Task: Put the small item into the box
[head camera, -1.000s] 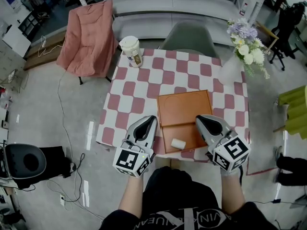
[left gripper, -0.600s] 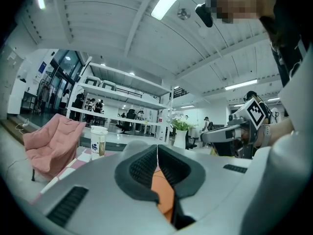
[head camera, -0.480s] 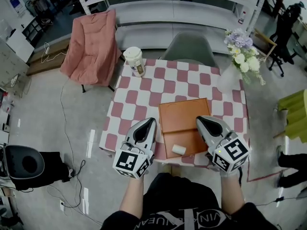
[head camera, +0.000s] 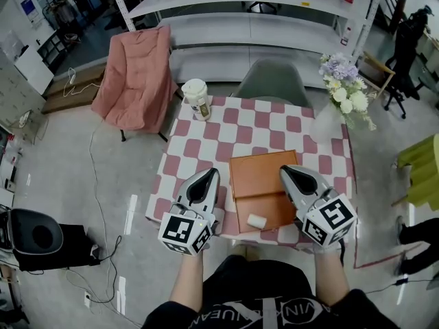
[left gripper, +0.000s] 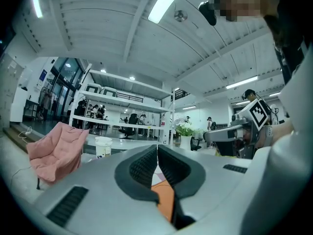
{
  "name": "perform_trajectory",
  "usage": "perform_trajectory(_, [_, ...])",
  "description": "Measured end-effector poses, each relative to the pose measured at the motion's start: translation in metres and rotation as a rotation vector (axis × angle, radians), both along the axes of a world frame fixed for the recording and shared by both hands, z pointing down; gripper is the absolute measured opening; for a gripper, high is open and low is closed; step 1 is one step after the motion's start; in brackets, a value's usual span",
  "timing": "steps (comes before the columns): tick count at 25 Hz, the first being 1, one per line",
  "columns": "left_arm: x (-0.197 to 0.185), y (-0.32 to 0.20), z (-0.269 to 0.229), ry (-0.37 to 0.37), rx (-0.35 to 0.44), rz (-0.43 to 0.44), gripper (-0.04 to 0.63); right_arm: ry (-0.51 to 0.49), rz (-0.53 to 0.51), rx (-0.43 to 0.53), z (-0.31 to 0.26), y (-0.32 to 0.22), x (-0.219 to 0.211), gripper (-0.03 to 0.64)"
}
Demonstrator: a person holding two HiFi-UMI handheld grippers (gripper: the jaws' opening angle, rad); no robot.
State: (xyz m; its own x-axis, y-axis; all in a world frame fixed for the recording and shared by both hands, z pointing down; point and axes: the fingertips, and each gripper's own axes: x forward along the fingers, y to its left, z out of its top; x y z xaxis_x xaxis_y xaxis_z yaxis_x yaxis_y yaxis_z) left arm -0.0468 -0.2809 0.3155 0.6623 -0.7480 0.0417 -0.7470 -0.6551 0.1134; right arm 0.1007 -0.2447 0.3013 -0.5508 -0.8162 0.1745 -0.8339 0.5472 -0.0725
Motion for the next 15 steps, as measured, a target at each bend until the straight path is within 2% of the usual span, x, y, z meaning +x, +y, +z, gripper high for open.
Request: perform_trajectory(15, [-0.01,-0.012,-0.022,0.042,0.04,-0.029,0.015,0.03,-0.001,0.059,-0.022,-0.012,0.001,0.006])
